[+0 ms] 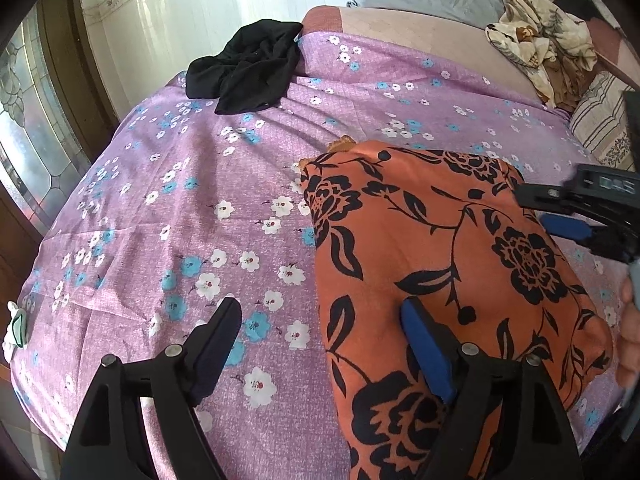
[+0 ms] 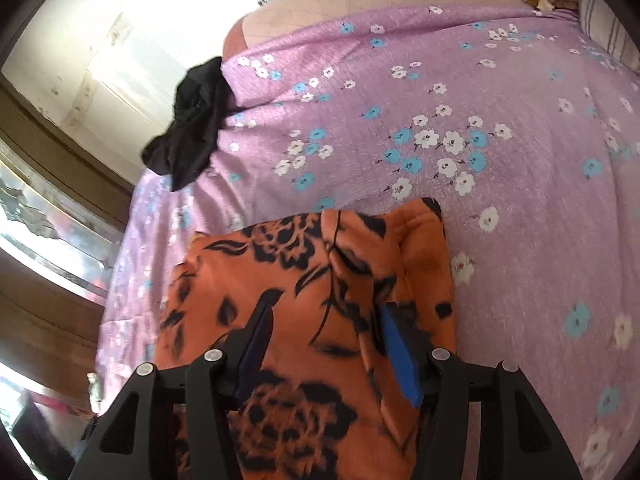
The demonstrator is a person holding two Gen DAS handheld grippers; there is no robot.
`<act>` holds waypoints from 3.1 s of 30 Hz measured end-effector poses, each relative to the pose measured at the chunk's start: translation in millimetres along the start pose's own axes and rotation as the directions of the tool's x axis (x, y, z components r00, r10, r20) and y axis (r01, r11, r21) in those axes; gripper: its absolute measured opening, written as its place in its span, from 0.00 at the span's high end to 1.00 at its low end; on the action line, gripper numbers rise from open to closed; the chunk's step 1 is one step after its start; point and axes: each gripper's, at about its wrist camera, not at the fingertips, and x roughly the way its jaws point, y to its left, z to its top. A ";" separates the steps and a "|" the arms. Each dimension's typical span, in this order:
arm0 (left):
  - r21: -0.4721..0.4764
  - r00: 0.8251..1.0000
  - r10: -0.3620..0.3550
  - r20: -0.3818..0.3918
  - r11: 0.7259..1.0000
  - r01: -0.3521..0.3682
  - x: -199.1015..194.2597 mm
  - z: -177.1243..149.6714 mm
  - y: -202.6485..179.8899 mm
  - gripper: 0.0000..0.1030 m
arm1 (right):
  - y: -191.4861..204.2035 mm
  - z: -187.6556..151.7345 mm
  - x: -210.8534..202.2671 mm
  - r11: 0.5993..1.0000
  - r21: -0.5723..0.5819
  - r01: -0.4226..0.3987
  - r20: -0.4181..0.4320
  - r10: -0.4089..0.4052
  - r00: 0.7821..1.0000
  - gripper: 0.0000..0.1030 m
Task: Fold small clothes
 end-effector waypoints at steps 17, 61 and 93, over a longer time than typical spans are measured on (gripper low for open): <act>-0.077 0.949 0.139 0.284 0.990 -0.122 -155.0 11.4 7.0 0.14 | 35.9 -55.5 -167.6 0.984 -0.161 0.080 0.272 -0.034 0.962 0.34; -0.162 0.817 0.261 0.514 0.965 -0.206 -369.4 -19.6 5.0 0.03 | 122.9 -157.4 -324.3 0.912 -0.363 0.192 0.552 0.044 0.833 0.26; -0.146 0.606 0.253 0.754 0.964 -0.221 -551.3 -69.3 -3.9 0.03 | 173.0 -176.4 -450.5 0.910 -0.391 0.138 0.778 0.247 0.578 0.21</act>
